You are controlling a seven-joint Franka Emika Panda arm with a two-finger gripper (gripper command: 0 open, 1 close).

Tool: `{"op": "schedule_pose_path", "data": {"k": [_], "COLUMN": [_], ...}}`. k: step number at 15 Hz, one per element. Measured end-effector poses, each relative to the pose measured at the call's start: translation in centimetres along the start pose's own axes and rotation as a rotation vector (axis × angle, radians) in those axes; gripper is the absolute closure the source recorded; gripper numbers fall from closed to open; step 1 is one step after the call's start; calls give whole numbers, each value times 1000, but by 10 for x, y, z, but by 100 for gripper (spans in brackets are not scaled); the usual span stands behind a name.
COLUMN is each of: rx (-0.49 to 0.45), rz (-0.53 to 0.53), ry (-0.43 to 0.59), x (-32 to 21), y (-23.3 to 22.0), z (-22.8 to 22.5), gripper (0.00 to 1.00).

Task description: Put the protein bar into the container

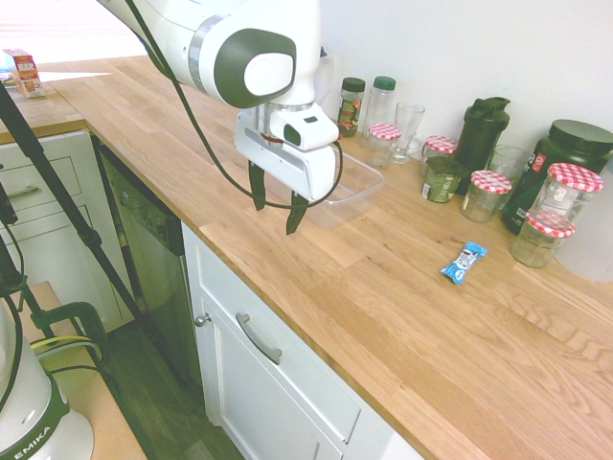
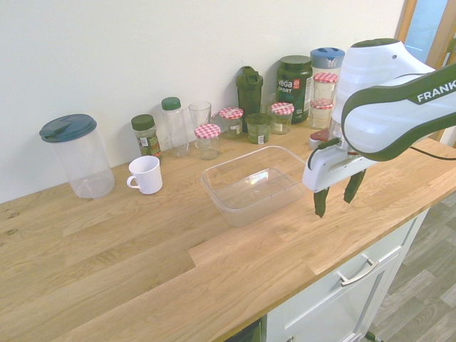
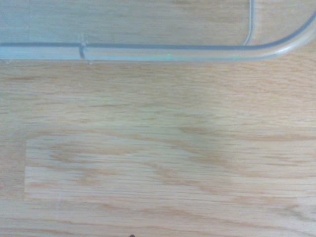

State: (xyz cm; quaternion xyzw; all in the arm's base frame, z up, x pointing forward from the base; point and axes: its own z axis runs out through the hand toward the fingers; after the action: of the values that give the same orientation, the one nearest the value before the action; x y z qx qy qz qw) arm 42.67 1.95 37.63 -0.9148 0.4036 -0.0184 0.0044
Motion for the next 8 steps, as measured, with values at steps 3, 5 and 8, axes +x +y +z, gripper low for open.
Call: {"op": "schedule_pose_path", "data": {"k": [3,5,8], "rx": [0,6,44], "rz": [1,16,46], "ry": [-1,4,33], "x": [2,12,45], "y": [2,10,35], "z": [0,-3,-24], "gripper": [0,0,0]}}
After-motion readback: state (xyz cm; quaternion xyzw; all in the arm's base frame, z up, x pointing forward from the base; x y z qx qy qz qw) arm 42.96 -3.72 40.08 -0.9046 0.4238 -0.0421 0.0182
